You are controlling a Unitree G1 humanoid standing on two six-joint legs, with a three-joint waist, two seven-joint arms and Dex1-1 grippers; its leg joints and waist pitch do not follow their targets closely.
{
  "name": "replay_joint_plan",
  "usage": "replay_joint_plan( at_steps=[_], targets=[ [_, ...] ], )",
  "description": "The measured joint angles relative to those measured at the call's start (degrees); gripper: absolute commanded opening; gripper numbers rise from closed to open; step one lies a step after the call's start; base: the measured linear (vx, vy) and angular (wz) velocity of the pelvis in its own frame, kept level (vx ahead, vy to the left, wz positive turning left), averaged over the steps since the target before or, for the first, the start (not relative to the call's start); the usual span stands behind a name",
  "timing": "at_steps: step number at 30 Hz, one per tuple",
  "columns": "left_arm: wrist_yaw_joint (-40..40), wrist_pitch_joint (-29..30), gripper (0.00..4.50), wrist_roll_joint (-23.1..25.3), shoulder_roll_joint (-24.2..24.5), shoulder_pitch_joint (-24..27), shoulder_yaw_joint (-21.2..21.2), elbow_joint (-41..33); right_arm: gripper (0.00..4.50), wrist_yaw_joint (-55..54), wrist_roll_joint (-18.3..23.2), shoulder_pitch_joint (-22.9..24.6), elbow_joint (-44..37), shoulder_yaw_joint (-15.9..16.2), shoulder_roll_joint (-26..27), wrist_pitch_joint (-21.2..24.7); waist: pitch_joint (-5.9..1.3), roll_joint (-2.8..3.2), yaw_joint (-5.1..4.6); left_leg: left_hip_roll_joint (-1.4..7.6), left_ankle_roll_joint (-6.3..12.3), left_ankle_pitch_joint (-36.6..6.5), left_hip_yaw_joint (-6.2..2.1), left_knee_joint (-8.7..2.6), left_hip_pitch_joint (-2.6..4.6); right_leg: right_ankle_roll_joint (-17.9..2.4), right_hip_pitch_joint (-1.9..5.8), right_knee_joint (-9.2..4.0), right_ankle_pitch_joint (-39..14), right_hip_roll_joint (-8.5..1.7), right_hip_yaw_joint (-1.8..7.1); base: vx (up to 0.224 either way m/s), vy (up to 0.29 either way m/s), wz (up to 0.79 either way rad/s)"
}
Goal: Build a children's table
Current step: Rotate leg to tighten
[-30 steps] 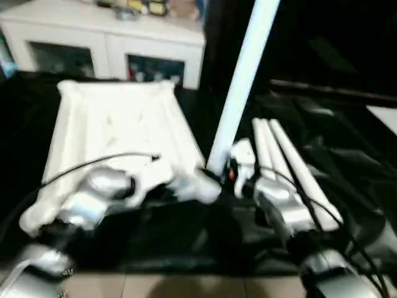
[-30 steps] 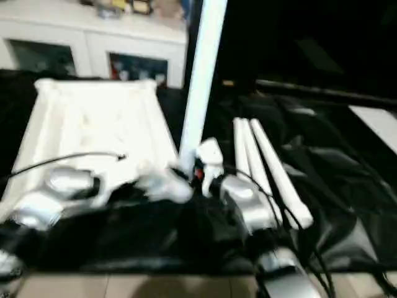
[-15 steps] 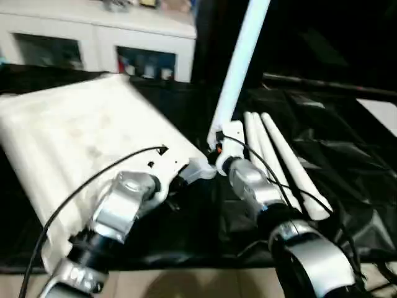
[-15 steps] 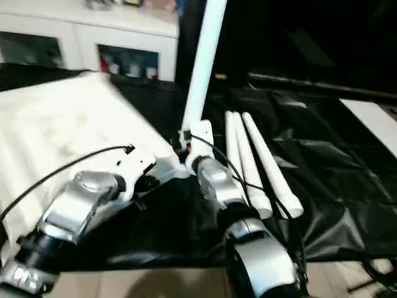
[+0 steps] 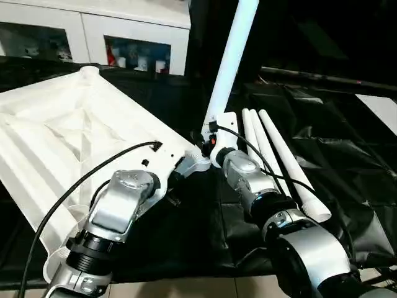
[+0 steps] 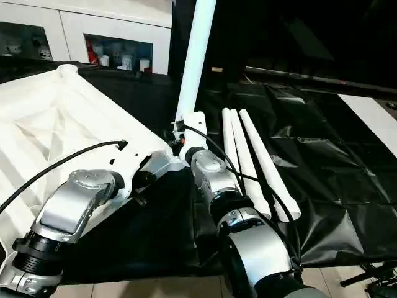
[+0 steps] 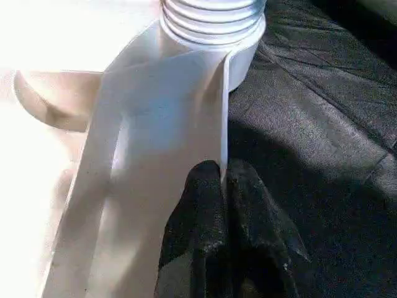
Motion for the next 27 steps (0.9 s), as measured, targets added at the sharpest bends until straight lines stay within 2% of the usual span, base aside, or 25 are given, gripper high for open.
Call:
replay_joint_plan(
  at_steps=[7, 8, 9, 10, 16, 20, 21, 24, 26, 27],
  targets=[
    [0.04, -2.58, 0.0, 0.0, 1.35, 0.0, -1.23, 0.71, 1.91, -0.1, -0.76, -0.32, 0.63, -0.01, -0.05, -0.53, 0.15, 0.21, 0.17, 0.0, -0.01, 0.01, 0.06, -0.02, 0.08, 0.03, 0.0, 0.0, 0.03, 0.0, 0.07, 0.0, 0.0, 0.0],
    [-0.06, -3.34, 0.0, -0.01, 1.78, 0.0, -1.65, 0.9, 2.26, -0.05, -0.82, -0.35, 0.71, -0.04, -0.05, -0.62, 0.17, 0.25, 0.19, 0.0, -0.01, 0.01, 0.07, -0.02, 0.1, 0.03, 0.0, 0.01, 0.03, 0.0, 0.08, 0.0, 0.0, 0.0],
    [-0.14, -4.34, 0.0, 0.01, 2.32, 0.0, -2.23, 1.12, 2.26, 0.22, -0.96, -0.38, 0.77, -0.14, -0.09, -0.77, 0.2, 0.3, 0.22, 0.0, -0.01, 0.01, 0.07, -0.02, 0.1, 0.02, 0.0, 0.01, 0.04, 0.0, 0.09, 0.0, 0.0, 0.0],
    [-0.25, -4.99, 0.0, 0.01, 2.73, 0.0, -2.65, 1.23, 2.47, 0.59, -1.17, -0.4, 0.87, -0.26, -0.11, -0.89, 0.21, 0.31, 0.23, 0.0, -0.01, 0.01, 0.08, -0.02, 0.1, 0.02, 0.0, 0.01, 0.04, 0.0, 0.09, 0.0, 0.0, 0.0],
    [-0.87, -6.93, 0.0, -0.03, 3.44, -0.11, -2.83, 1.87, 2.82, 3.64, -1.46, -0.2, 2.6, -0.59, -0.79, -1.05, 0.36, 0.47, 0.23, 0.01, -0.01, 0.02, 0.12, -0.02, 0.07, 0.0, -0.02, 0.02, 0.06, 0.02, 0.11, 0.0, 0.0, 0.0],
    [-1.72, -9.63, 0.0, -0.6, 4.27, -0.62, -2.64, 3.51, 3.25, 7.04, -1.47, -0.07, 2.69, -0.68, -1.63, -1.08, 0.46, 0.61, 0.41, 0.0, 0.0, 0.02, 0.17, -0.01, 0.05, -0.01, -0.02, 0.02, 0.06, 0.01, 0.12, 0.0, 0.0, 0.0],
    [-1.95, -10.43, 0.0, -0.86, 4.53, -0.67, -2.62, 3.85, 3.31, 8.2, -1.47, 0.09, 2.41, -0.69, -1.99, -1.13, 0.6, 0.81, 0.5, 0.0, 0.0, 0.02, 0.17, -0.01, 0.05, -0.01, -0.02, 0.02, 0.07, 0.01, 0.12, 0.0, 0.0, 0.0],
    [-3.83, -14.0, 0.0, -1.9, 6.02, -0.73, -2.56, 4.88, 3.67, 13.43, -1.45, 1.92, 0.82, -0.51, -3.63, -0.97, 0.87, 1.18, 0.77, 0.02, 0.01, 0.03, 0.24, -0.02, -0.14, -0.02, -0.2, 0.04, 0.07, 0.02, 0.11, 0.0, 0.0, 0.0],
    [-5.59, -16.65, 0.0, -2.3, 7.33, -0.73, -2.7, 5.53, 3.7, 18.11, -1.39, 3.94, -2.2, 0.31, -5.17, -0.57, 0.93, 1.22, 0.96, 0.02, 0.27, 0.19, 0.26, -0.02, -0.38, -0.02, -0.39, 0.07, 0.06, 0.03, 0.11, 0.0, 0.0, 0.0],
    [-6.94, -18.4, 0.0, -2.51, 8.37, -0.73, -2.7, 5.9, 3.89, 21.25, -1.3, 5.38, -4.64, 1.06, -6.18, -0.35, 0.94, 1.22, 1.07, 0.02, 0.46, 0.3, 0.26, -0.01, -0.58, -0.02, -0.57, 0.09, 0.06, 0.03, 0.11, 0.0, 0.0, 0.0]
  ],
)
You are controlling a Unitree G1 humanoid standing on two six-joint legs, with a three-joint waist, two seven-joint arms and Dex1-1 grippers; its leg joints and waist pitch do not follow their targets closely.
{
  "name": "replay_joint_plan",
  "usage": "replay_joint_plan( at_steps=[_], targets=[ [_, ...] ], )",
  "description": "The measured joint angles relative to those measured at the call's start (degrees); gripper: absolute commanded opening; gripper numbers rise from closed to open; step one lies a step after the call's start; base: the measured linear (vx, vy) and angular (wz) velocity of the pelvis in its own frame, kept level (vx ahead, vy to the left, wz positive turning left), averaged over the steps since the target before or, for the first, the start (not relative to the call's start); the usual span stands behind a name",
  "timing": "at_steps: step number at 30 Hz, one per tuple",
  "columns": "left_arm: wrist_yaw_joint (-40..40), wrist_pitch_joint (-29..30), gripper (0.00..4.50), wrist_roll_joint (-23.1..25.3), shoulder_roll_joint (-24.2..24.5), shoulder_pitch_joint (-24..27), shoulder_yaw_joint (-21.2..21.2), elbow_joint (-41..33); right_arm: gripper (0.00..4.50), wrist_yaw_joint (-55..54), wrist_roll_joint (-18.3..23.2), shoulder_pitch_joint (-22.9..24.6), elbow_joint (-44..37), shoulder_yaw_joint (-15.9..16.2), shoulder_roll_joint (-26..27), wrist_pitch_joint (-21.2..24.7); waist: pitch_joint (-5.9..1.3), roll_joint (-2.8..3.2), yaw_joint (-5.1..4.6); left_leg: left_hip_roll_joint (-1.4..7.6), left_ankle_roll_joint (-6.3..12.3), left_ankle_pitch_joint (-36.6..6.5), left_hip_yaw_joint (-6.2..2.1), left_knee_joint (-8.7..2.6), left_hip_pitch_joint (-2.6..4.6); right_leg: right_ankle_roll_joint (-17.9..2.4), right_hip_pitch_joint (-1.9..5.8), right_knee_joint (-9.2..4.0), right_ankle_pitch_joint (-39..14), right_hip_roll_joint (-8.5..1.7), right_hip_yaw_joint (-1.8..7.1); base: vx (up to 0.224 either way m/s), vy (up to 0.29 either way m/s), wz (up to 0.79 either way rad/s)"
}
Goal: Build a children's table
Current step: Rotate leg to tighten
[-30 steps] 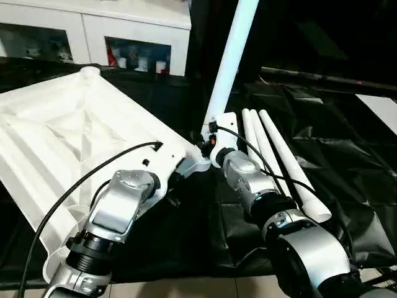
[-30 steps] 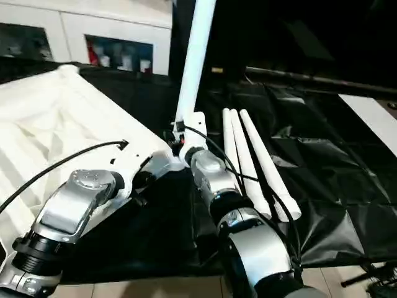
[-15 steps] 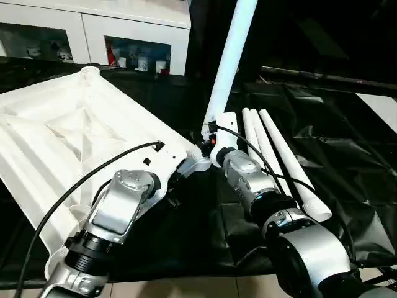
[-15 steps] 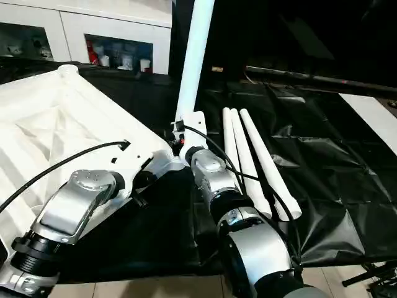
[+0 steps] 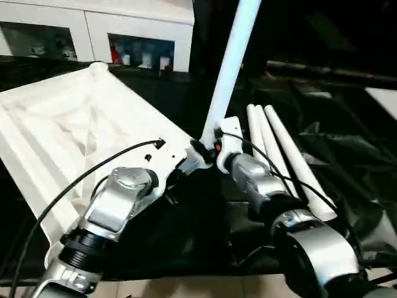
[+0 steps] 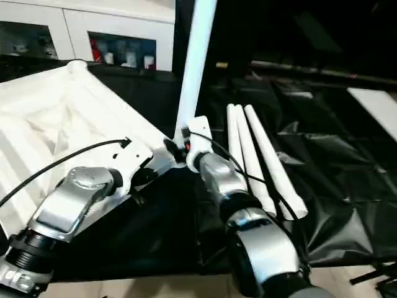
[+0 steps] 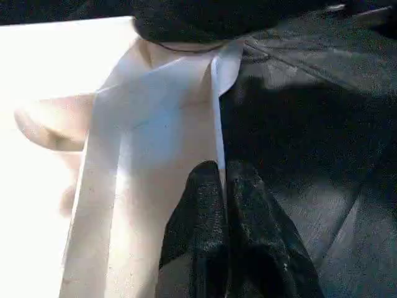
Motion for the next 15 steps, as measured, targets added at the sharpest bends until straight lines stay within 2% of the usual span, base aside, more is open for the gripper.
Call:
replay_joint_plan(
  at_steps=[5, 6, 15],
  targets=[
    [-7.7, -10.44, 0.0, -1.59, 5.19, 0.76, -0.03, 2.81, 4.14, 9.69, -0.78, 5.86, -10.24, 4.51, -5.49, 1.83, 0.01, -0.02, 0.19, -0.01, 0.22, 0.03, 0.1, 0.04, -0.04, -0.01, -0.28, 0.04, 0.02, -0.01, 0.06, 0.0, 0.0, 0.0],
    [-9.74, -12.53, 0.0, -2.14, 6.43, 1.08, -0.03, 3.33, 4.39, 11.57, -1.04, 7.1, -12.15, 5.52, -6.5, 2.1, 0.01, -0.02, 0.22, -0.01, 0.23, 0.02, 0.11, 0.08, -0.03, -0.02, -0.28, 0.05, 0.02, -0.02, 0.06, 0.0, 0.0, 0.0],
    [-17.32, -18.15, 0.0, -3.84, 9.46, 1.64, -0.75, 4.78, 4.39, 18.27, -0.95, 11.46, -21.8, 7.25, -10.2, 5.11, 0.1, 0.1, 0.15, 0.01, 0.22, 0.02, 0.27, 0.18, -0.01, -0.08, -0.22, 0.11, 0.17, -0.07, 0.19, 0.0, 0.0, 0.0]
  ],
)
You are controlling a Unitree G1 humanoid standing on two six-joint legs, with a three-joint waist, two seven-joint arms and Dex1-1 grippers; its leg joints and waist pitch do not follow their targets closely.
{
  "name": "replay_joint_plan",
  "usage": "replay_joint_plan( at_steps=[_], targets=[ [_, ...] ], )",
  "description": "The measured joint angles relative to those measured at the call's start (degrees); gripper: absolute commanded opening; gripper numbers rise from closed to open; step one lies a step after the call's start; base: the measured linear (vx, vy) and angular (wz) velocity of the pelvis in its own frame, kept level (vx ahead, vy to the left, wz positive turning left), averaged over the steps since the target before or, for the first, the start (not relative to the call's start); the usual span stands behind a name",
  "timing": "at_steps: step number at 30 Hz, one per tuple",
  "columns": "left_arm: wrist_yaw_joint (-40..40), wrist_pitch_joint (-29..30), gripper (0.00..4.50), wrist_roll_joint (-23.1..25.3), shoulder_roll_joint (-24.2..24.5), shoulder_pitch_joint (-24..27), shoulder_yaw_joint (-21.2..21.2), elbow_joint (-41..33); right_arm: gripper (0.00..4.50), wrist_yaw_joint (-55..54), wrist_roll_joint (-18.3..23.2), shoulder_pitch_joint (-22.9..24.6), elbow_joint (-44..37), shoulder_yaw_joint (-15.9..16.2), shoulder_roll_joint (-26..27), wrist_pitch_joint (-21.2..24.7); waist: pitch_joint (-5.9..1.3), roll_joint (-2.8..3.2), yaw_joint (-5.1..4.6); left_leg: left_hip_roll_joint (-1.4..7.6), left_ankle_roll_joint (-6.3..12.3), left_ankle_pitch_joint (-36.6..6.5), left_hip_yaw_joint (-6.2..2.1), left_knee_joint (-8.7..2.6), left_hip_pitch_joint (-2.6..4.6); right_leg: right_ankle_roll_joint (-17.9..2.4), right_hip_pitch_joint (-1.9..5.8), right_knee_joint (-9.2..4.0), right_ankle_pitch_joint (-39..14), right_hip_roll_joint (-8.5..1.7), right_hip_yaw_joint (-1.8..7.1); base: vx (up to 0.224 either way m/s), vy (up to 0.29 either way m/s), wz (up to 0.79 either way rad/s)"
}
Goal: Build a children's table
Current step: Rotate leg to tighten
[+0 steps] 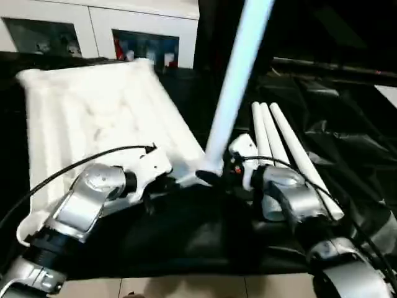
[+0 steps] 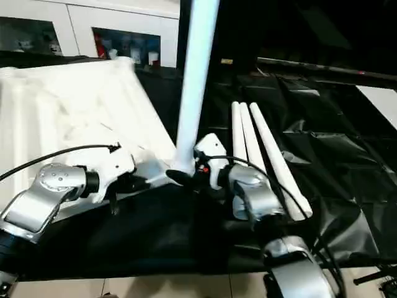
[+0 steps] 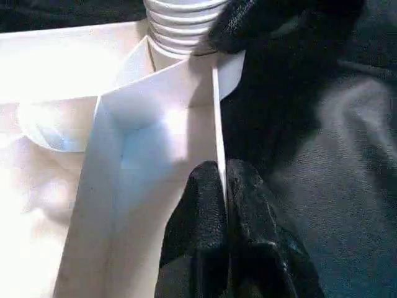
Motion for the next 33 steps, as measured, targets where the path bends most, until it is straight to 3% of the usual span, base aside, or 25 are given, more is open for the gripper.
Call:
replay_joint_plan(
  at_steps=[8, 27, 33],
  targets=[
    [-3.18, -3.67, 0.0, -0.44, 1.31, 0.23, 0.01, 1.28, 4.39, 3.56, 0.14, 3.36, -6.75, 1.15, -2.21, 3.03, -0.01, -0.01, 0.07, 0.0, 0.0, 0.01, 0.05, 0.0, 0.01, 0.01, 0.04, 0.05, 0.0, 0.0, 0.05, 0.0, 0.0, 0.0],
    [-4.28, -4.95, 0.0, -0.45, 1.83, 1.03, 0.48, 1.5, 2.9, 3.48, 0.93, 4.68, -7.84, 1.28, -2.15, 5.27, -0.01, -0.05, 0.06, 0.02, -0.01, 0.0, 0.09, 0.51, 0.06, 0.01, 0.01, 0.63, 0.0, -0.03, 0.19, 0.0, 0.0, 0.0],
    [-4.28, -4.94, 0.0, -0.45, 1.97, 1.22, 0.74, 1.5, 2.78, 2.5, 0.88, 4.68, -7.56, 1.26, -1.5, 5.25, -0.02, -0.07, -0.01, 0.04, -0.01, 0.0, 0.08, 0.66, 0.07, 0.01, 0.01, 0.76, -0.01, -0.04, 0.21, 0.0, 0.0, 0.0]
  ],
)
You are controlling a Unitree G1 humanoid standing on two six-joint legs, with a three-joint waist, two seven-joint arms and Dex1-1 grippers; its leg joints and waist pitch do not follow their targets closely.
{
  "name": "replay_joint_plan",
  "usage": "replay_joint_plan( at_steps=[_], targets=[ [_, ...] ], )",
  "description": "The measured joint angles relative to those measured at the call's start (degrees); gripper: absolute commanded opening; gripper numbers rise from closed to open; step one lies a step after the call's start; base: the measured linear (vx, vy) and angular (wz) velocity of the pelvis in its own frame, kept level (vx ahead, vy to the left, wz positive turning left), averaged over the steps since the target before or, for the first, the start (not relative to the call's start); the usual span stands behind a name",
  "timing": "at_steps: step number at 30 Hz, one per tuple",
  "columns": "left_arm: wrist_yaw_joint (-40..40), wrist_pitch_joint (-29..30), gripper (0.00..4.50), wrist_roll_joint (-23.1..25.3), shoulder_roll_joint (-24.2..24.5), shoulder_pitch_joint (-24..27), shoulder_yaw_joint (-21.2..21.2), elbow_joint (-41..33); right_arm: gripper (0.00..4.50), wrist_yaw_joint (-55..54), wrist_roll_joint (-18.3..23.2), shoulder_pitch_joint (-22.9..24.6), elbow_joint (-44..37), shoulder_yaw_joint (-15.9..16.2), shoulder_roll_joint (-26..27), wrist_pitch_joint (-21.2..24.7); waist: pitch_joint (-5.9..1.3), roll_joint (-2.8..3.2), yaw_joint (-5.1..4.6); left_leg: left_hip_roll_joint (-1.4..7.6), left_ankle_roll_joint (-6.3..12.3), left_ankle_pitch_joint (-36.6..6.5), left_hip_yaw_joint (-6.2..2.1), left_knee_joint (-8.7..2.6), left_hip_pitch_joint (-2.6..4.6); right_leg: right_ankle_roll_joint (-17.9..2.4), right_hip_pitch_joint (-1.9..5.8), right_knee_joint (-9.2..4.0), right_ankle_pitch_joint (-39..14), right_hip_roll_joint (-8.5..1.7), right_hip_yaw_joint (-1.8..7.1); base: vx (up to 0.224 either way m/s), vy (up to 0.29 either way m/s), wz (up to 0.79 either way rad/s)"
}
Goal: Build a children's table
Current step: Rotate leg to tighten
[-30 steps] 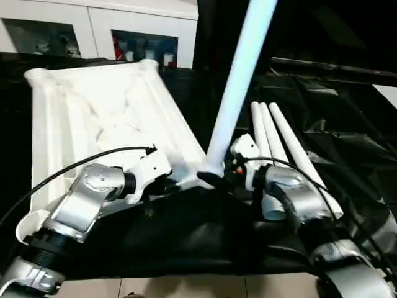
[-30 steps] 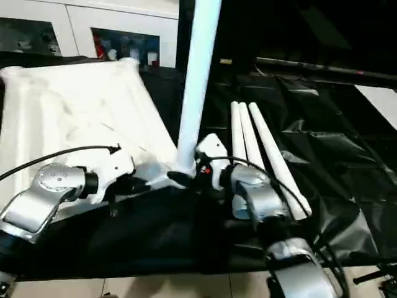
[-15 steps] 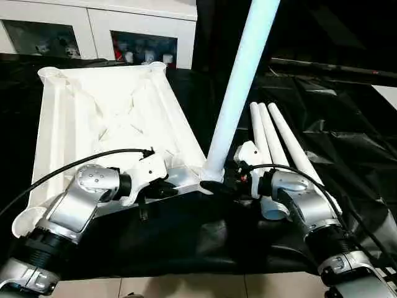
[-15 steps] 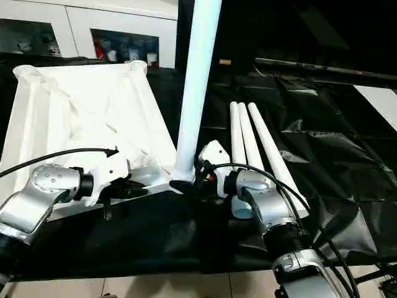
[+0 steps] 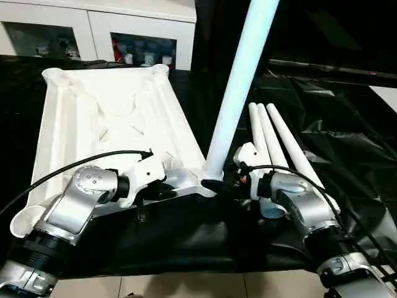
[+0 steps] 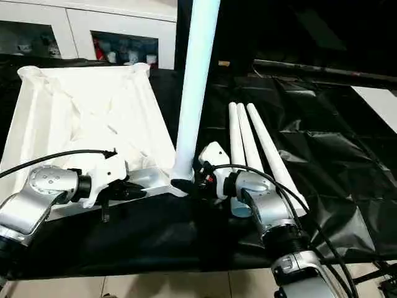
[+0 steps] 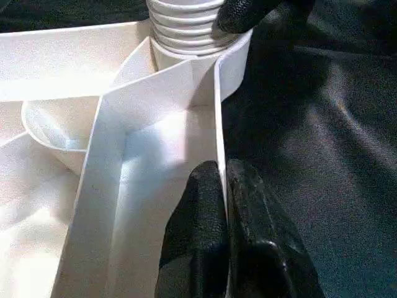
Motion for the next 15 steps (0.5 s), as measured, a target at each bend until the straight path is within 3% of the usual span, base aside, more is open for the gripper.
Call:
replay_joint_plan(
  at_steps=[7, 9, 13, 15],
  targets=[
    [3.83, 2.2, 0.0, 0.9, -2.07, -0.04, 0.48, 0.36, 2.77, -7.47, 0.43, -0.55, 4.12, -2.51, 4.37, 0.14, -0.08, -0.11, -0.74, 0.03, -0.36, -0.02, 0.0, 0.11, 0.17, -0.05, 0.1, 0.04, 0.23, 0.01, 0.05, 0.0, 0.0, 0.0],
    [9.39, 5.59, 0.0, 2.73, -6.47, -1.28, 1.25, 2.66, 2.77, -16.36, -0.15, -4.02, 9.87, -4.34, 8.0, 0.75, -0.1, 0.23, -1.24, 0.01, -0.36, 0.07, 0.01, 0.17, 0.6, -0.17, 0.42, 0.04, 0.43, 0.01, 0.15, 0.0, 0.0, 0.0],
    [13.7, 8.37, 0.0, 4.05, -9.37, -1.98, 0.63, 3.32, 2.76, -23.34, -0.73, -6.3, 13.61, -5.09, 10.11, 1.2, -0.16, 0.12, -1.41, -0.02, -0.36, 0.07, -0.24, 0.13, 1.13, 0.22, 0.84, -0.01, 0.23, 0.02, 0.16, 0.0, 0.0, 0.0],
    [18.35, 11.3, 0.0, 5.85, -13.15, -3.55, 0.95, 4.77, 2.76, -30.09, -0.46, -10.36, 18.82, -7.39, 12.99, 1.67, -0.18, 0.1, -1.55, -0.05, -0.36, 0.07, -0.29, 0.15, 1.15, 0.22, 0.85, -0.02, 0.23, 0.02, 0.16, 0.0, 0.0, 0.0]
  ],
)
